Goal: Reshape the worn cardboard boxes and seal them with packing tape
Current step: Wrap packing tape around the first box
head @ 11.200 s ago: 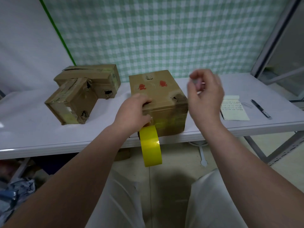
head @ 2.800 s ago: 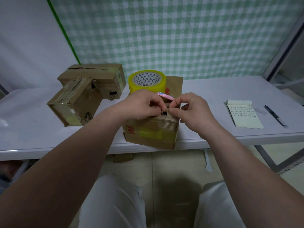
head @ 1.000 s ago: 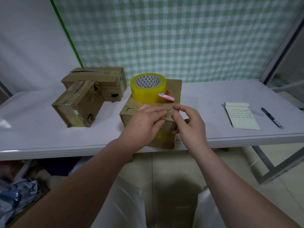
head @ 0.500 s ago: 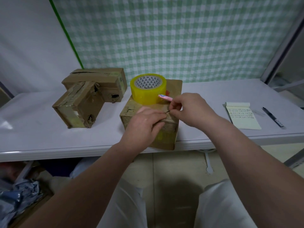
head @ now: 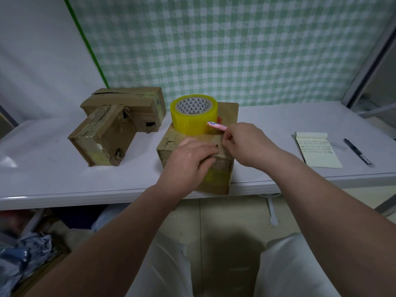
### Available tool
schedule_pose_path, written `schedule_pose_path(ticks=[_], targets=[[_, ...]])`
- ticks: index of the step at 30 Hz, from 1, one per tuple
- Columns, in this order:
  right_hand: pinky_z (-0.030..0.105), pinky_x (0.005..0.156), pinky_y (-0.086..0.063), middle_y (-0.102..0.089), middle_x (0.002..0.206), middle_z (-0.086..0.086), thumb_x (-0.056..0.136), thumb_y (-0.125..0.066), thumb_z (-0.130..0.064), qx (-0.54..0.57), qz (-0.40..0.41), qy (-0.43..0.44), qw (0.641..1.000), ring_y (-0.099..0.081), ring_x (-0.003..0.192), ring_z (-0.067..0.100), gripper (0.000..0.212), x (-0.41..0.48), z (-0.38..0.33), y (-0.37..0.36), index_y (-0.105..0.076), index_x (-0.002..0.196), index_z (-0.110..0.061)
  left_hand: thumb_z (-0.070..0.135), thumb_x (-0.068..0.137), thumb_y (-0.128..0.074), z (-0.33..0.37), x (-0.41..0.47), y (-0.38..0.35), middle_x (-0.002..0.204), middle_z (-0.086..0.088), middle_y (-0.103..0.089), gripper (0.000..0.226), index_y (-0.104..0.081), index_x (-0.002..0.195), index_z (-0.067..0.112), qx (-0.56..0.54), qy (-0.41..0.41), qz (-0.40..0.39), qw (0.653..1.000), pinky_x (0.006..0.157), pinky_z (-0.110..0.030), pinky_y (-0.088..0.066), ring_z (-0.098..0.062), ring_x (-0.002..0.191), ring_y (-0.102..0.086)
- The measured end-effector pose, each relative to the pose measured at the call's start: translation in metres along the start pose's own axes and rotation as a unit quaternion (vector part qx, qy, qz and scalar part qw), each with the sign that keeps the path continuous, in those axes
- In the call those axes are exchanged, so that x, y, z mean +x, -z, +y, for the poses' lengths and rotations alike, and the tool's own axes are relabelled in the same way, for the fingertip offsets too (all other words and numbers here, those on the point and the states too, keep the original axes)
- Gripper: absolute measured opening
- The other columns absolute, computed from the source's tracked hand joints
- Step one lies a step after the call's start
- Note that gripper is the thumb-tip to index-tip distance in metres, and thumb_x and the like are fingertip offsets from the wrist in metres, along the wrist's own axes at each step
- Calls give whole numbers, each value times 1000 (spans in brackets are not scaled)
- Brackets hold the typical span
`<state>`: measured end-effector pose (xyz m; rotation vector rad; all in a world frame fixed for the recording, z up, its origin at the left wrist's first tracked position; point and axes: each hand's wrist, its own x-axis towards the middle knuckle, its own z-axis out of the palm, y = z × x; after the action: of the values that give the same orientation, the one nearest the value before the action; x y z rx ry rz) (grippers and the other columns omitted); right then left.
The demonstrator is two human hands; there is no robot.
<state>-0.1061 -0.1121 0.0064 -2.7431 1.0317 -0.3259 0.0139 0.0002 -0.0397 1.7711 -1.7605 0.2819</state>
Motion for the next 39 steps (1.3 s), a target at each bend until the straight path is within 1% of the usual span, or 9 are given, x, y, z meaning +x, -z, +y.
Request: schedule_pose_path(ticks=[5, 12, 16, 21, 24, 29, 32, 36, 39], targets=[[35, 70, -42, -63, 97, 14, 95, -44, -17, 12, 12, -21, 1000, -57, 90, 32, 24, 0, -1, -4, -66, 96, -7, 25, 84, -58, -1, -1, 0, 101, -2, -73, 27, -74, 100, 11, -2, -7, -1, 1000, 88, -27, -42, -24, 93, -64], [30, 63, -35, -62, 95, 13, 95, -43, -15, 4, 15, -26, 1000, -53, 80, 27, 24, 3, -2, -7, -65, 96, -8, 17, 80, -65, 0, -2, -2, 101, -3, -73, 23, -74, 100, 10, -9, 1, 2, 1000, 88, -25, -42, -25, 94, -64], [31, 64, -36, -60, 91, 11, 96, -41, -17, 11, 21, -32, 999, -56, 85, 29, 24, 1, -2, -8, -64, 95, -8, 16, 81, -64, 1, -1, -2, 101, -4, -72, 24, -74, 101, 9, -11, 1, -3, 1000, 88, -21, -38, -27, 95, -63], [37, 74, -47, -65, 92, 11, 95, -47, -21, 87, 57, -45, 993, -58, 88, 29, 19, -5, 1, -9, -63, 93, -10, 26, 86, -51, 1, -2, -2, 106, -1, -71, 34, -71, 110, 12, 4, -16, -4, 1000, 87, -23, -40, -25, 96, -61], [46, 78, -52, -66, 88, 10, 92, -53, -22, 181, 76, -66, 978, -62, 86, 31, 12, -8, 4, -11, -60, 93, -12, 16, 84, -60, 3, -4, -4, 106, -2, -71, 29, -71, 111, 13, -4, -28, 12, 1000, 87, -24, -42, -26, 95, -62], [46, 76, -53, -58, 71, 1, 88, -58, -19, 209, 85, -65, 972, -62, 79, 30, 6, -10, 6, -17, -59, 84, -15, 11, 80, -63, 4, -3, -4, 104, -5, -72, 29, -72, 108, 10, 2, -39, 8, 999, 85, -35, -51, -28, 93, -64], [50, 74, -54, -64, 77, 8, 92, -52, -24, 282, 101, -96, 949, -64, 75, 30, 14, -10, 9, -19, -58, 85, -15, 13, 83, -62, 6, -1, 2, 105, -7, -72, 26, -72, 106, 8, -4, -30, 19, 999, 87, -35, -51, -26, 96, -64], [50, 74, -55, -61, 82, 3, 95, -47, -23, 316, 163, -130, 926, -63, 78, 29, 14, -9, 15, -17, -57, 88, -16, 5, 82, -64, 9, 16, 21, 107, -7, -70, 29, -69, 110, 14, -18, -34, 106, 994, 91, -20, -34, -18, 102, -57], [36, 76, -50, -63, 97, 1, 93, -52, -22, 248, 183, -117, 944, -59, 88, 21, 7, -6, 15, -12, -59, 92, -20, 4, 83, -65, 2, 37, 31, 122, -8, -64, 40, -64, 121, 15, 35, 39, 85, 995, 101, -32, -34, -27, 116, -53]])
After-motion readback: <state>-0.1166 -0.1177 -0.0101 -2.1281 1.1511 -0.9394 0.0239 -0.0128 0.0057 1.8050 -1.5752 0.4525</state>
